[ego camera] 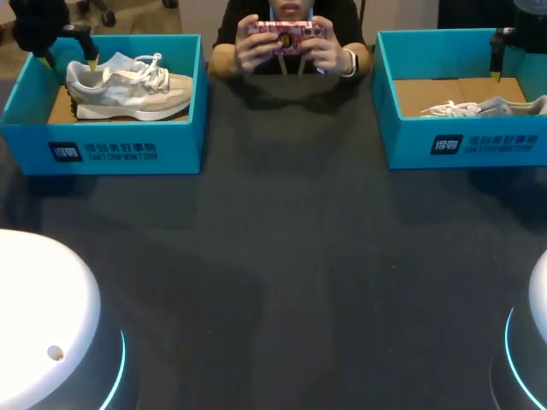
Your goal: Take the shoe out of the shoebox, open the shoe tongue, remove and reinsert the insole, then place the shoe into the shoebox
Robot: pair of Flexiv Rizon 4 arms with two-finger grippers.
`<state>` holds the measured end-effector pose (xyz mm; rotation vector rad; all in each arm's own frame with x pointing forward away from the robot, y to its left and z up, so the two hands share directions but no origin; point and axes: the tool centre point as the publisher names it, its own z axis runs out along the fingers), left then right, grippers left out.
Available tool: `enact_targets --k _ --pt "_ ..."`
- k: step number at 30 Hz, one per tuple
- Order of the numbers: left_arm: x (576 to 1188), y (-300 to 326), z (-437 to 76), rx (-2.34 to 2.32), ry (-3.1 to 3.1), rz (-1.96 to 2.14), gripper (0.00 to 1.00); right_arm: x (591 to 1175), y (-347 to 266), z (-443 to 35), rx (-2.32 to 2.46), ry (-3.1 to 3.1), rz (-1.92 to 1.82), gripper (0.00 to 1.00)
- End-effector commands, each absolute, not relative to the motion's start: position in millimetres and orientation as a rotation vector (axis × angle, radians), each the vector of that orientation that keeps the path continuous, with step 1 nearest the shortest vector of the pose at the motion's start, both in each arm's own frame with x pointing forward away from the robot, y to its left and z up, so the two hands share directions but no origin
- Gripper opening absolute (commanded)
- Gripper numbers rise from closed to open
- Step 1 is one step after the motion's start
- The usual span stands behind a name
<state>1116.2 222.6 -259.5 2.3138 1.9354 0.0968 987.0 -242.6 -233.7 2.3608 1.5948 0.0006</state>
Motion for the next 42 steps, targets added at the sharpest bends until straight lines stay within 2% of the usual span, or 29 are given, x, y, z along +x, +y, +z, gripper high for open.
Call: enact_targets --k 1,17,18,23,27,30,32,36,42 --pt "1127 227 -264 2.348 1.941 0.120 1.00 986 -242 -234 2.360 1.593 0.005 1.00" --pt "1171 253 -298 2.397 1.938 0.222 1.00 986 -242 -234 2.360 1.593 0.005 1.00" --pt "1173 254 -300 2.395 1.941 0.235 0.88 986 -242 -234 2.360 1.593 0.005 1.00" --pt "1176 259 -307 2.395 1.945 0.232 0.90 986 -242 -234 2.360 1.593 0.005 1.00" --pt "1181 265 -310 2.381 1.958 0.225 0.83 986 -242 -234 2.360 1.593 0.005 1.00" --pt "1184 267 -311 2.377 1.949 0.218 0.82 986 -242 -234 2.360 1.593 0.005 1.00" --pt "1187 269 -316 2.377 1.947 0.187 0.74 986 -242 -234 2.360 1.593 0.005 1.00" --pt "1193 271 -325 2.371 1.969 0.149 0.66 986 -242 -234 2.360 1.593 0.005 1.00" --pt "1197 269 -335 2.355 1.993 0.142 0.65 986 -242 -234 2.360 1.593 0.005 1.00"
